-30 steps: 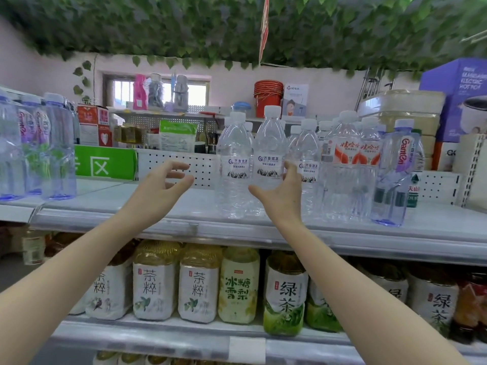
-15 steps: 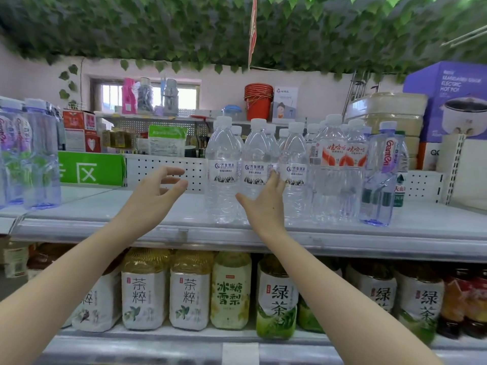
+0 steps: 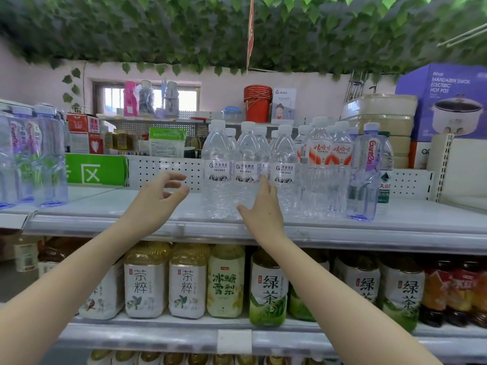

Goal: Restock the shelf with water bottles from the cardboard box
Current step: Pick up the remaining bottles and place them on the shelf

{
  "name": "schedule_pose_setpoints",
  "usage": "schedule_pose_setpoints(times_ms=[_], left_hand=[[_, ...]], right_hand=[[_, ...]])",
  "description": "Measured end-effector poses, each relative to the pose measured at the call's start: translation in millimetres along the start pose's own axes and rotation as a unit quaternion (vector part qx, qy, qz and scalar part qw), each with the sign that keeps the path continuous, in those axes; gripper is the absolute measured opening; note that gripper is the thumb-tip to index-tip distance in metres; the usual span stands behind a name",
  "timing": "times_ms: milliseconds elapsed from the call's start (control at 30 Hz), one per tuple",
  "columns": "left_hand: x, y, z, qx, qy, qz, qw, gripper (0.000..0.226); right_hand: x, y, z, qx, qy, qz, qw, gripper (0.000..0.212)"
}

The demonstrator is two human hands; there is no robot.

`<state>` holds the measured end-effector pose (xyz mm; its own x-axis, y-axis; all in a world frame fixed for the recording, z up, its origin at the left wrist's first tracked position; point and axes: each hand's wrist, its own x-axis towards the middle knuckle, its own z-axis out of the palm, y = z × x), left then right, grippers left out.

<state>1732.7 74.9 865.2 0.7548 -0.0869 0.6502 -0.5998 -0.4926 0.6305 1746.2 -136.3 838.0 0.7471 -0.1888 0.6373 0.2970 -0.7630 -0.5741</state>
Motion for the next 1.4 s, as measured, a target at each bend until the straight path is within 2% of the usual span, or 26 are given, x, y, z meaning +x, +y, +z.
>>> schedule_pose_setpoints(times_ms=[233,367,733,967,1233,1400], left_hand=[[-19.3,5.4,15.6,0.037,-0.021,-0.02,0.999,0.033],[-38.4,12.8,32.0,0.107,-0.034,0.008,0.994,0.037],[-85.1,31.6,76.0,0.311,-0.071,0.061,0.946,0.049],[-116.5,32.9,102.4,0.402,-0.082,0.079,0.909,0.051],[-155.6,32.9,123.9,0.431,-0.097,0.06,0.895,0.048],[-187.7,23.7,137.8,0.417,-0.124,0.04,0.899,0.048]], right_hand=[[-26.8,13.9,-28.2,-0.048,-0.016,-0.055,0.997,0.072],[-46.6,31.6,-47.9,-0.116,-0.011,-0.095,0.989,0.063],[-101.9,87.7,-103.6,-0.273,-0.035,-0.134,0.952,0.054],[-130.7,120.5,-123.0,-0.286,-0.057,-0.134,0.947,0.054],[-164.2,148.6,-122.9,-0.283,-0.079,-0.158,0.943,0.049],[-184.7,162.8,-112.1,-0.271,-0.109,-0.14,0.946,0.051]])
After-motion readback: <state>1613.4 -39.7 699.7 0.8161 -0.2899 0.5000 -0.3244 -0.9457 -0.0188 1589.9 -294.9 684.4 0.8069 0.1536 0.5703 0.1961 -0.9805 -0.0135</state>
